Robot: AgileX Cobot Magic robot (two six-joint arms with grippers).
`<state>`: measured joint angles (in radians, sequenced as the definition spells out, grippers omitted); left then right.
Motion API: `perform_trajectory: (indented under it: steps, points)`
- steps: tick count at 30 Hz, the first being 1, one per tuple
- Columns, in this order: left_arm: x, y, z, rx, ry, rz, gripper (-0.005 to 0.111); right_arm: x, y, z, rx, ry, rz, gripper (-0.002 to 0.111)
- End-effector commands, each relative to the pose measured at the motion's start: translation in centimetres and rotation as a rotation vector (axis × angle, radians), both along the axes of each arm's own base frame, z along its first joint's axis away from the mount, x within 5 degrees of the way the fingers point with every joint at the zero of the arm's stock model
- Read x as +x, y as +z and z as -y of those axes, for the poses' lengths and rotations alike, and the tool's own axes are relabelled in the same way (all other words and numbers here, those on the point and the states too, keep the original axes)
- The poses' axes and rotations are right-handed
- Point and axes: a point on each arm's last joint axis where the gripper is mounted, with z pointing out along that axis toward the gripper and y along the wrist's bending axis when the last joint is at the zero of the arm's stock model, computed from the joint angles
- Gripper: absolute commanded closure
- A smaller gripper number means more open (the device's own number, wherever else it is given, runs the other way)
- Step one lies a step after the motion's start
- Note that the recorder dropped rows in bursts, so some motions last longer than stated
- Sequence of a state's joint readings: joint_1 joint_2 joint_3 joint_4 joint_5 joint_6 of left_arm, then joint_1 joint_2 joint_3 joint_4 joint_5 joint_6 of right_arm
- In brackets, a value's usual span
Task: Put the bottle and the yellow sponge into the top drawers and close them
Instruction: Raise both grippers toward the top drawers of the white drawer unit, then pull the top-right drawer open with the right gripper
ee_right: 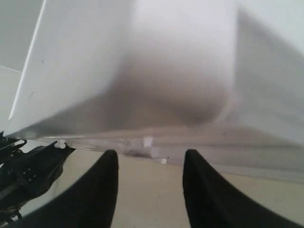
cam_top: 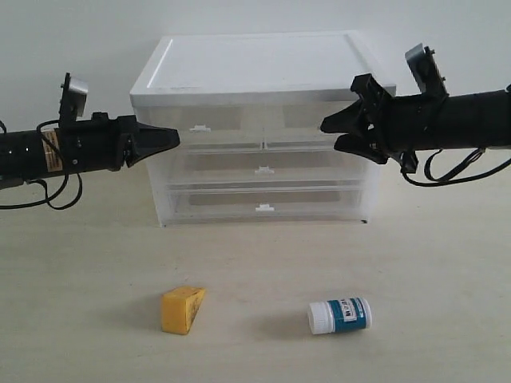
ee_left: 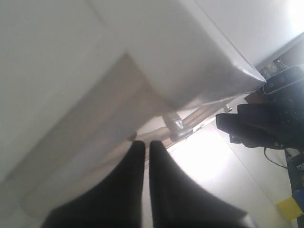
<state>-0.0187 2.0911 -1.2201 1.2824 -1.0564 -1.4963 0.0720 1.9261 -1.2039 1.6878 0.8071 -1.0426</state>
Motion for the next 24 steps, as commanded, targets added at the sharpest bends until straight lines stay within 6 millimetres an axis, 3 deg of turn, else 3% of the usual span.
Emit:
perform_trajectory:
  steps: [1,18,20,24]
  points:
    - [0.4,0.4,0.0,0.000,0.022,0.010,0.103,0.2,0.5,-0.1,0.025,0.019,0.063,0.069]
    - [0.8,0.6,-0.3,-0.004,0.072,0.035,0.103,0.2,0.2,-1.2,-0.017,0.011,0.063,0.071]
    - [0.8,0.6,-0.2,-0.005,0.070,0.035,0.103,0.3,0.0,-1.1,-0.037,-0.010,0.059,0.079]
    - [0.8,0.6,-0.2,0.000,0.069,0.042,0.103,0.3,0.0,-1.1,-0.051,-0.006,0.074,0.109]
